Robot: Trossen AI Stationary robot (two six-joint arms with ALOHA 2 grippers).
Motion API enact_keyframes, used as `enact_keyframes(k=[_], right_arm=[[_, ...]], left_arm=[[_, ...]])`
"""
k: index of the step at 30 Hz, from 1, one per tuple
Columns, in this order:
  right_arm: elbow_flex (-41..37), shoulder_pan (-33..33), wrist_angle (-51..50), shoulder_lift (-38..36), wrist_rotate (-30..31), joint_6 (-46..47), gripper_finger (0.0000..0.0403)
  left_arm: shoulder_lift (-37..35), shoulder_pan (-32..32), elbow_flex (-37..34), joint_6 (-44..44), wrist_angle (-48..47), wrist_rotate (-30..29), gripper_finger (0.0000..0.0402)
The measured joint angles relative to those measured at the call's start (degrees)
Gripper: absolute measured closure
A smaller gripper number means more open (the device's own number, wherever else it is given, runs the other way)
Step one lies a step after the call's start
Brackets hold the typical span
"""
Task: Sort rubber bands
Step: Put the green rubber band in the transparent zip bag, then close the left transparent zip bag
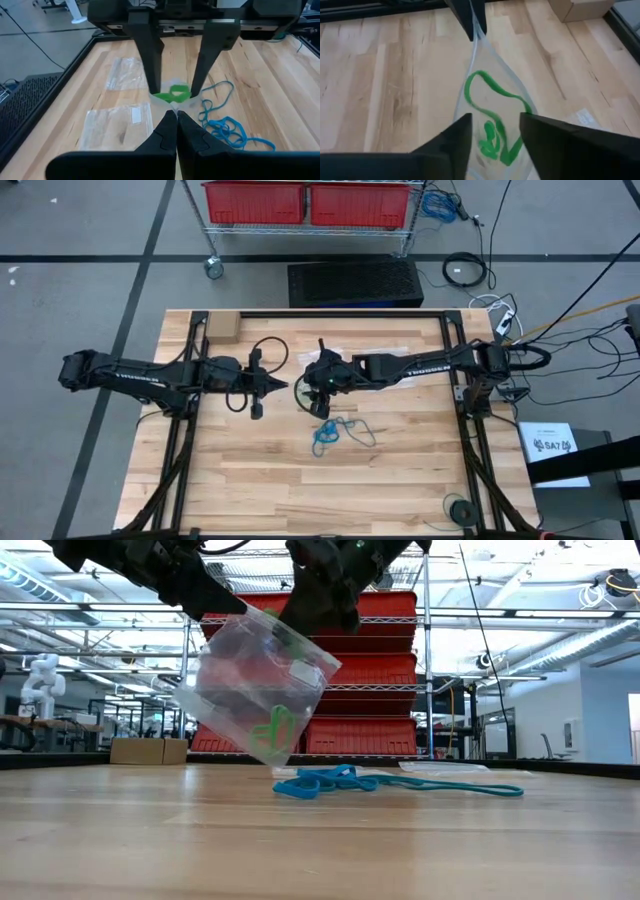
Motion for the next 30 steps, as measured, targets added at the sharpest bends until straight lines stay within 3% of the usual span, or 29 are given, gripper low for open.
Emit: enact_keyframes(k=[6, 18, 22, 25, 30], right_arm=[[0.0, 0.0, -0.9, -1.3, 0.0, -0.5, 0.0193], [0.0, 0.0, -2.3, -3.8, -4.7, -1.0, 0.0194], [0.0, 0.0, -7.1, -5.9, -3.6, -4.3, 0.0197], [0.1, 0.0, -14.2, -7.8, 2.2, -4.6, 0.0216], [0.1, 0.0, -26.1, -9.0, 9.3, -2.2, 0.0299]], left_arm=[[0.0, 0.0, 0.0, 0.0, 0.0, 0.0, 0.0401], [0.0, 0.0, 0.0, 0.2, -0.2, -0.5, 0.0401], [0.0, 0.0, 0.0, 0.1, -2.4, -7.6, 0.0401], [0.0, 0.0, 0.2, -1.5, -7.0, -14.3, 0.0401], [0.0, -2.7, 2.1, -3.7, -11.8, -23.3, 0.0401]])
